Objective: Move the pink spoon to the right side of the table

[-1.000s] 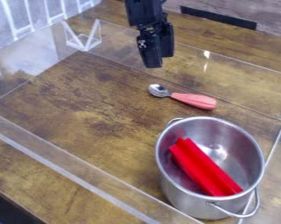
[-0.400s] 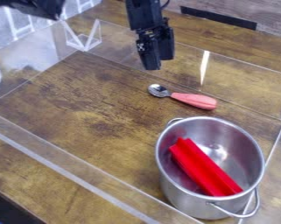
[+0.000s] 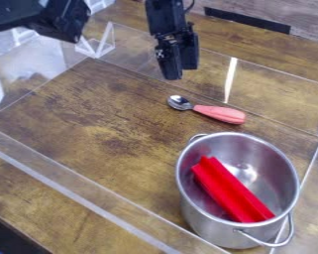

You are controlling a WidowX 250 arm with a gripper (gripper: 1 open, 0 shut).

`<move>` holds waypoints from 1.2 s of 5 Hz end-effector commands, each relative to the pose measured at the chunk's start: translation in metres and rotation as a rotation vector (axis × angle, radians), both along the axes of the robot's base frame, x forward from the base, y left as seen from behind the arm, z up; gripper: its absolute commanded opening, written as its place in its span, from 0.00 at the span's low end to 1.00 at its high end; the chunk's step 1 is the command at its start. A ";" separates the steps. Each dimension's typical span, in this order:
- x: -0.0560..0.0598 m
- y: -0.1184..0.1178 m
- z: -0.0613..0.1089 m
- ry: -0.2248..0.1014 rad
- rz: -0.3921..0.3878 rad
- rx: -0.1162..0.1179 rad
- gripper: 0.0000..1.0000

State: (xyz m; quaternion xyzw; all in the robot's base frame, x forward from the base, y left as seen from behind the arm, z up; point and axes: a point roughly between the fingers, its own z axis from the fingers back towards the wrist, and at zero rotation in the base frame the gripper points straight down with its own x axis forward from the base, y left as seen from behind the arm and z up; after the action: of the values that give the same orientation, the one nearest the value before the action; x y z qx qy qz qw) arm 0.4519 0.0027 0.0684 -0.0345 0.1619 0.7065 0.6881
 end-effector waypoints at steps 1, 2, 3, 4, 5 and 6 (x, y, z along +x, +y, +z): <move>0.002 -0.011 0.028 -0.078 -0.040 0.001 1.00; 0.001 -0.012 0.022 -0.070 -0.047 -0.001 1.00; 0.000 -0.011 0.020 -0.064 -0.051 0.001 1.00; -0.001 -0.010 0.023 -0.065 -0.037 -0.005 1.00; 0.000 -0.015 0.012 -0.051 -0.026 -0.006 1.00; 0.000 -0.019 0.001 -0.040 -0.031 -0.010 1.00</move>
State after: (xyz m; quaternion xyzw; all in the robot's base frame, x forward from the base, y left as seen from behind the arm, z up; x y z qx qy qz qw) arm 0.4516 -0.0104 0.0484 -0.0317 0.1723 0.7008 0.6915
